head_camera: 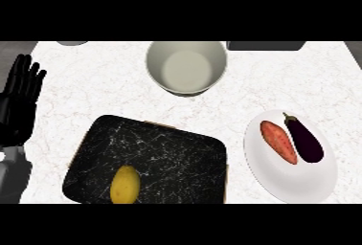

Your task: Pick the sweet potato from the plate and place it in the bowl

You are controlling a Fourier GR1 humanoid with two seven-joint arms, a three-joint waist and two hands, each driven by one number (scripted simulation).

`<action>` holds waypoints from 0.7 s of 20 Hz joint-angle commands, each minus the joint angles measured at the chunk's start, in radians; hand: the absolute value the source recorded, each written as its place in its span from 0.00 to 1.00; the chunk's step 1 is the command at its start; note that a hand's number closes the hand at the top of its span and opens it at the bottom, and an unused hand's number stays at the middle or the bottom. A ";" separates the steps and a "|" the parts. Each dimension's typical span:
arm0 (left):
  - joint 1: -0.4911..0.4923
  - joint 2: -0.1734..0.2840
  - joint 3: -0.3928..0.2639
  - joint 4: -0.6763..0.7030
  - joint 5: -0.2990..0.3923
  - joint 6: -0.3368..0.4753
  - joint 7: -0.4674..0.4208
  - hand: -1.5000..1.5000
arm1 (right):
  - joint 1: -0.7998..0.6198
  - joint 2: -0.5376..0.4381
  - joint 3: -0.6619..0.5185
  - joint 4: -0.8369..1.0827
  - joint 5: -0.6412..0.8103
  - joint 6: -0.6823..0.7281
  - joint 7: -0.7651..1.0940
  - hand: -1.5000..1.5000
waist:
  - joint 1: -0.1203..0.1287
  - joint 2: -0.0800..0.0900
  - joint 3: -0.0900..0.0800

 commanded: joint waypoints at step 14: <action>-0.026 -0.009 -0.004 0.030 0.006 -0.031 -0.008 0.50 | 0.002 -0.163 0.285 0.025 0.515 -0.038 -0.455 0.00 | 0.030 0.007 0.001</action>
